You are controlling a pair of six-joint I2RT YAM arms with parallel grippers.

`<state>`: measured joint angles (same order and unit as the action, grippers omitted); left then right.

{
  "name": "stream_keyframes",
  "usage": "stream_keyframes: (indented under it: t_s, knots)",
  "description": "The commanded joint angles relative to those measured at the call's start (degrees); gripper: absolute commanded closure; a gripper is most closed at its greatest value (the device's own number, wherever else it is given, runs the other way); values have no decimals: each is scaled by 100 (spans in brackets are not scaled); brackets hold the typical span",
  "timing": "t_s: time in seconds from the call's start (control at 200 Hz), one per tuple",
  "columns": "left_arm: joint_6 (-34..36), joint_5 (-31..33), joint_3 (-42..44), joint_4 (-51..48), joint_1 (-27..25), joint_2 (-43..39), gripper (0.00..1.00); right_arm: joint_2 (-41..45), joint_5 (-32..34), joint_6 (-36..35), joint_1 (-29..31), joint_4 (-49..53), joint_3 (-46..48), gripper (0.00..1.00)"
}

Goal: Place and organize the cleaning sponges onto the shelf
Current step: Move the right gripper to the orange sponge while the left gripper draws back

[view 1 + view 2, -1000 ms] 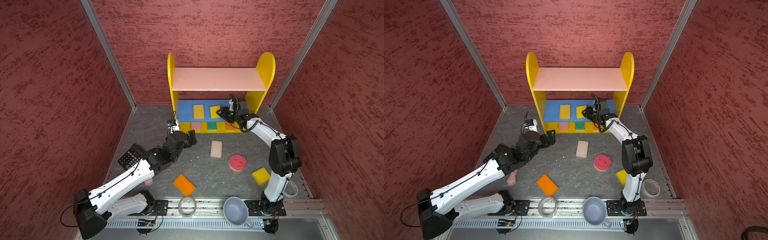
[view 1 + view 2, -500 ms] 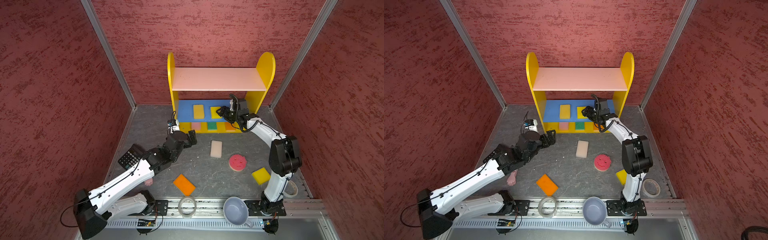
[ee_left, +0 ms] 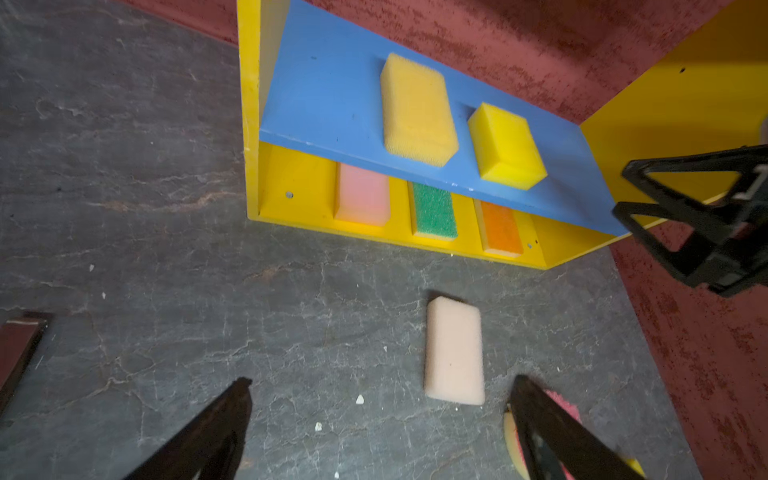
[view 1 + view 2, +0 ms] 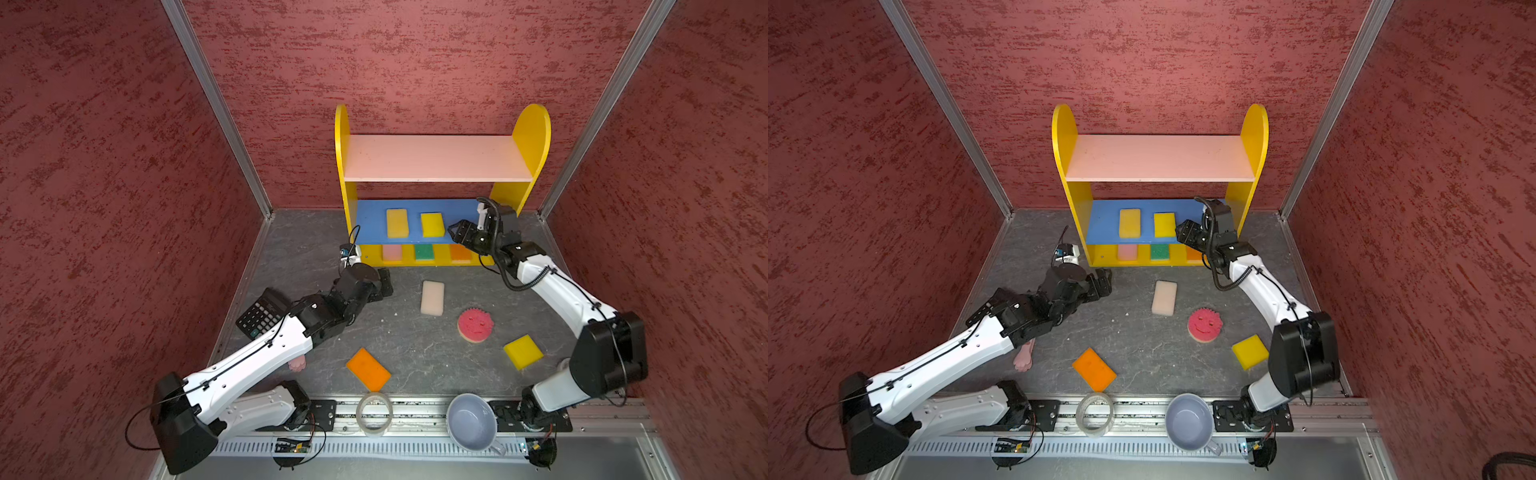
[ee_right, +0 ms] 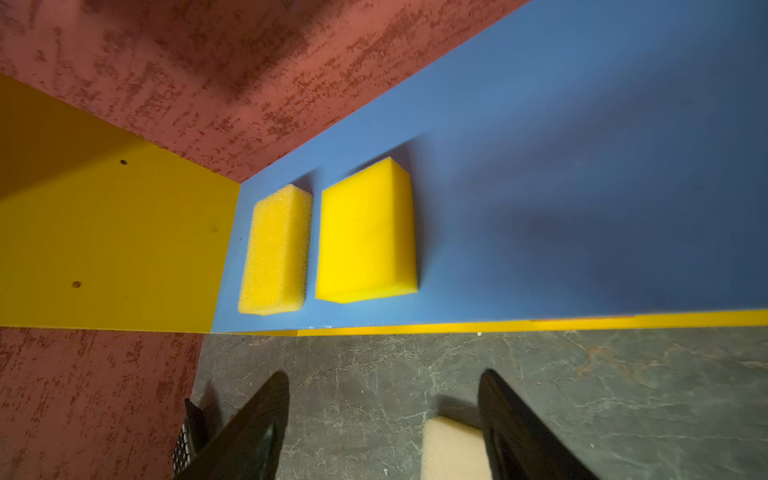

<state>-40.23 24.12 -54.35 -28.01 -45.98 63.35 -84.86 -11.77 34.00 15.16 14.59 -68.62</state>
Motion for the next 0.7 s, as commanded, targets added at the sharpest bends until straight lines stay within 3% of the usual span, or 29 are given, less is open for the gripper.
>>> stream_keyframes:
  t_s: [0.0, 0.23, 0.436, 0.591, 0.691]
  knots:
    - [-27, -411, -33, -51, -25, 250, 5, 501, 154, -250, -22, 2, 526, 28]
    - [-165, -824, -57, 446, -279, 1219, 8, 1348, 48, -403, -22, -48, 1664, 28]
    - [-340, -1238, -208, 779, -417, 2047, 13, 1573, -251, -517, -28, -90, 2432, 28]
    - [-436, -1239, -379, 465, -516, 2268, 13, 1669, -536, -647, -24, -217, 2890, 30]
    - [-830, -970, -438, -314, -515, 2177, 13, 1804, -673, -1149, 208, -181, 2912, 32]
